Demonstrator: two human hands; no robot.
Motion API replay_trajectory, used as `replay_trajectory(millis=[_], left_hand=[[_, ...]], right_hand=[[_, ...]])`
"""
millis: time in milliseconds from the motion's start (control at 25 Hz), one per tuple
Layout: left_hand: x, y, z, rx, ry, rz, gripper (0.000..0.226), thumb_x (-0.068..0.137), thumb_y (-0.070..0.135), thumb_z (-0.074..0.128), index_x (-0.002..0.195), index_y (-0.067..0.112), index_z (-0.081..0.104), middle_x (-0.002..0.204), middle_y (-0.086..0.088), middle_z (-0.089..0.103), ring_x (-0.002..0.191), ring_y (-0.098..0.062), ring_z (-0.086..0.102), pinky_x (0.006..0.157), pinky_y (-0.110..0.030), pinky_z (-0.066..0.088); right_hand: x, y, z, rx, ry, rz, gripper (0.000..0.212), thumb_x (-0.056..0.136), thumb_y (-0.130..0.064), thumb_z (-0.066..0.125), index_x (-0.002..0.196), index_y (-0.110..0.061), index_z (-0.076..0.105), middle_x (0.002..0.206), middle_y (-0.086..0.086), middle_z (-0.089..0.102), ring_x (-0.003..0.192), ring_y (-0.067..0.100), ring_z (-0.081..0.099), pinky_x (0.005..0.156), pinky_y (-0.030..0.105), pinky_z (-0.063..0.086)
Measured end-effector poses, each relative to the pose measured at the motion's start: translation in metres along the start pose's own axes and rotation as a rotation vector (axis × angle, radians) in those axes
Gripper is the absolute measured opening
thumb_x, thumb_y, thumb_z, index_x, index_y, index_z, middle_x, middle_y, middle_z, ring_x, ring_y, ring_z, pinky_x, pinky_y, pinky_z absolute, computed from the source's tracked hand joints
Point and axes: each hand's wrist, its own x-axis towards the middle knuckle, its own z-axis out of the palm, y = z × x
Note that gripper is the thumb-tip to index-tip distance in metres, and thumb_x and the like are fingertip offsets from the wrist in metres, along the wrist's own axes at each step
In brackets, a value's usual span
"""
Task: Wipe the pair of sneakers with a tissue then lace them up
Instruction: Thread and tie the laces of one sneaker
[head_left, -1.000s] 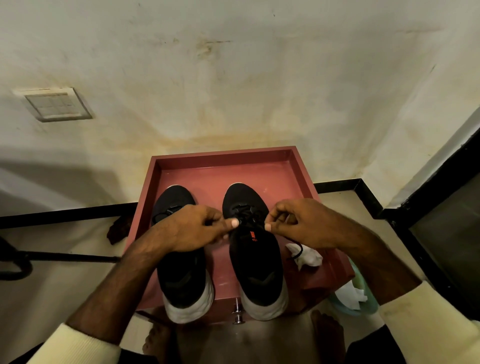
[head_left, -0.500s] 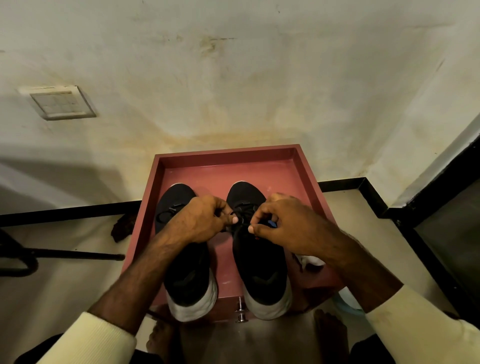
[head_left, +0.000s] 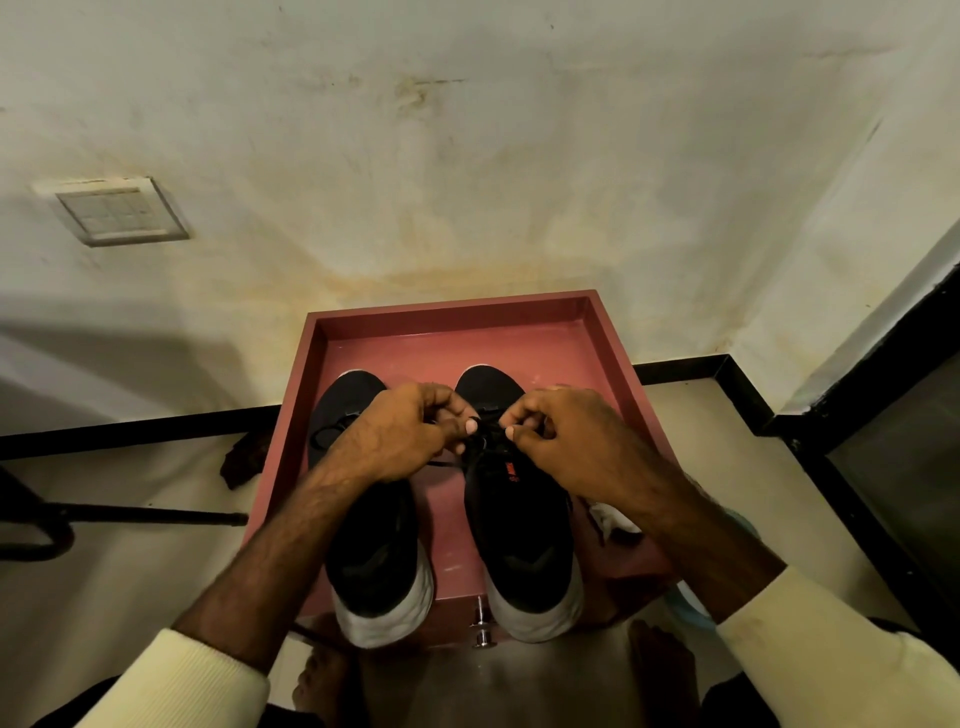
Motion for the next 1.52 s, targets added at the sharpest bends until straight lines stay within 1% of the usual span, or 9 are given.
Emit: replay_trajectory(millis=[120, 280, 520, 600, 720, 1040, 1160, 1360, 1520], left_hand=[[0.000, 0.000, 0.000, -0.001, 0.007, 0.038, 0.007, 0.094, 0.024, 0.075, 0.101, 0.024, 0.076, 0.089, 0.000, 0.079, 0.078, -0.004, 0.075, 0.073, -0.008, 0.055], [0.000, -0.003, 0.000, 0.025, 0.028, 0.025, 0.004, 0.095, 0.026, 0.074, 0.097, 0.029, 0.076, 0.089, 0.005, 0.078, 0.084, -0.008, 0.075, 0.082, -0.019, 0.058], [-0.003, -0.002, -0.002, 0.087, -0.053, 0.004, 0.007, 0.095, 0.019, 0.069, 0.095, 0.024, 0.074, 0.088, 0.005, 0.077, 0.082, -0.004, 0.073, 0.076, -0.010, 0.052], [-0.003, -0.003, -0.002, 0.130, -0.087, 0.006, 0.007, 0.094, 0.019, 0.069, 0.093, 0.024, 0.073, 0.089, 0.006, 0.077, 0.083, -0.003, 0.072, 0.081, -0.014, 0.054], [-0.003, -0.005, -0.002, 0.147, -0.087, 0.015, 0.004, 0.094, 0.022, 0.069, 0.093, 0.024, 0.072, 0.092, 0.006, 0.077, 0.088, -0.006, 0.073, 0.087, -0.019, 0.057], [0.000, -0.004, -0.003, -0.008, 0.000, 0.096, 0.006, 0.094, 0.029, 0.075, 0.097, 0.025, 0.075, 0.087, 0.003, 0.078, 0.080, -0.005, 0.074, 0.073, -0.012, 0.053], [0.001, -0.004, 0.000, -0.033, 0.006, 0.112, 0.007, 0.095, 0.029, 0.075, 0.100, 0.024, 0.076, 0.088, -0.001, 0.078, 0.080, -0.009, 0.075, 0.072, -0.017, 0.057], [0.001, -0.002, 0.003, -0.047, 0.023, 0.154, 0.010, 0.094, 0.031, 0.074, 0.103, 0.026, 0.077, 0.089, -0.001, 0.079, 0.080, -0.011, 0.075, 0.071, -0.012, 0.055], [0.003, -0.002, 0.003, -0.048, 0.016, 0.149, 0.010, 0.095, 0.032, 0.074, 0.102, 0.026, 0.077, 0.090, -0.001, 0.079, 0.085, -0.015, 0.075, 0.076, -0.020, 0.057]], right_hand=[[0.005, 0.006, 0.000, -0.030, 0.070, 0.044, 0.016, 0.091, -0.030, 0.077, 0.107, -0.033, 0.077, 0.096, -0.013, 0.060, 0.082, 0.001, 0.058, 0.068, 0.015, 0.042], [0.009, 0.006, -0.005, 0.044, -0.009, 0.096, 0.001, 0.091, -0.026, 0.079, 0.092, -0.026, 0.079, 0.089, -0.011, 0.072, 0.081, 0.003, 0.066, 0.075, 0.023, 0.053], [0.011, 0.012, -0.013, 0.164, -0.031, 0.165, 0.005, 0.097, -0.023, 0.071, 0.092, -0.023, 0.074, 0.085, -0.005, 0.078, 0.082, 0.010, 0.074, 0.084, 0.038, 0.064], [0.013, 0.013, -0.014, 0.209, -0.042, 0.200, 0.010, 0.098, -0.021, 0.069, 0.089, -0.023, 0.072, 0.085, -0.003, 0.080, 0.082, 0.011, 0.076, 0.085, 0.041, 0.064], [0.012, 0.012, -0.014, 0.238, -0.061, 0.205, 0.009, 0.099, -0.020, 0.068, 0.091, -0.022, 0.071, 0.087, -0.003, 0.080, 0.083, 0.010, 0.076, 0.086, 0.039, 0.064], [0.009, 0.008, -0.016, 0.199, -0.097, 0.143, 0.003, 0.097, -0.023, 0.070, 0.099, -0.023, 0.073, 0.090, -0.007, 0.075, 0.086, 0.007, 0.072, 0.081, 0.026, 0.059], [0.009, 0.008, -0.014, 0.187, -0.092, 0.132, 0.003, 0.096, -0.023, 0.072, 0.098, -0.025, 0.072, 0.089, -0.008, 0.074, 0.085, 0.006, 0.071, 0.081, 0.026, 0.059], [0.008, 0.005, -0.009, 0.150, -0.142, 0.037, 0.025, 0.091, -0.037, 0.077, 0.115, -0.031, 0.074, 0.107, -0.014, 0.070, 0.099, 0.004, 0.066, 0.087, 0.025, 0.053], [0.008, 0.000, -0.001, 0.088, -0.118, -0.009, 0.013, 0.088, -0.037, 0.080, 0.097, -0.028, 0.081, 0.086, -0.023, 0.062, 0.085, -0.005, 0.060, 0.075, 0.018, 0.042]])
